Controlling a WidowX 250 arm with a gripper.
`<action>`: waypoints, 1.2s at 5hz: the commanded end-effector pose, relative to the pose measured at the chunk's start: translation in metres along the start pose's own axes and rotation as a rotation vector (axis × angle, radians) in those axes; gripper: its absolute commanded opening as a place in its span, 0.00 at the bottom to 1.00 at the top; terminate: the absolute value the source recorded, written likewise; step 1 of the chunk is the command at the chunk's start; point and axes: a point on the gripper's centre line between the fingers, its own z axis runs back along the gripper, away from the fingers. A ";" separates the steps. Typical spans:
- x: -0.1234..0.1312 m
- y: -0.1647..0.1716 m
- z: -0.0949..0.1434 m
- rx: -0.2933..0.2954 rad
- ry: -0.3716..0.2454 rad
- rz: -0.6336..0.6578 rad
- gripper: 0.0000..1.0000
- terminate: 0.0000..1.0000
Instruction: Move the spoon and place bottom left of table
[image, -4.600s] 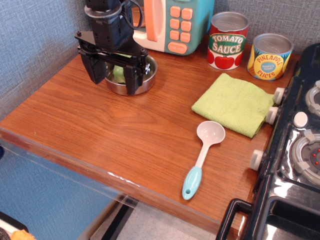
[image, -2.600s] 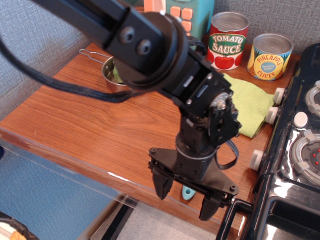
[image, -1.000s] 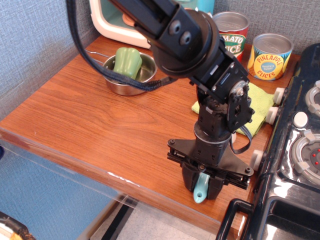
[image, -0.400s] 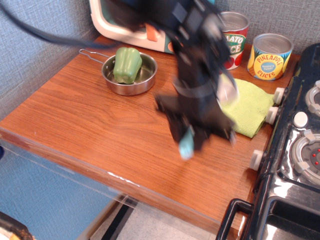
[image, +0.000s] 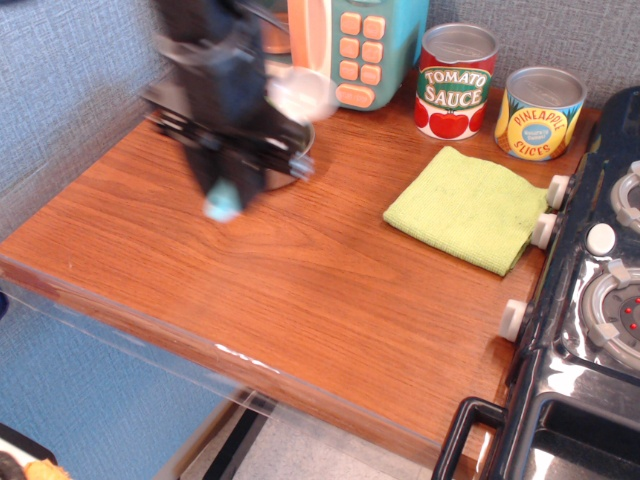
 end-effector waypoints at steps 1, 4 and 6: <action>-0.006 0.096 -0.011 -0.025 0.117 0.043 0.00 0.00; -0.008 0.178 -0.035 0.159 0.188 0.003 0.00 0.00; -0.007 0.169 -0.057 0.098 0.195 -0.072 0.00 0.00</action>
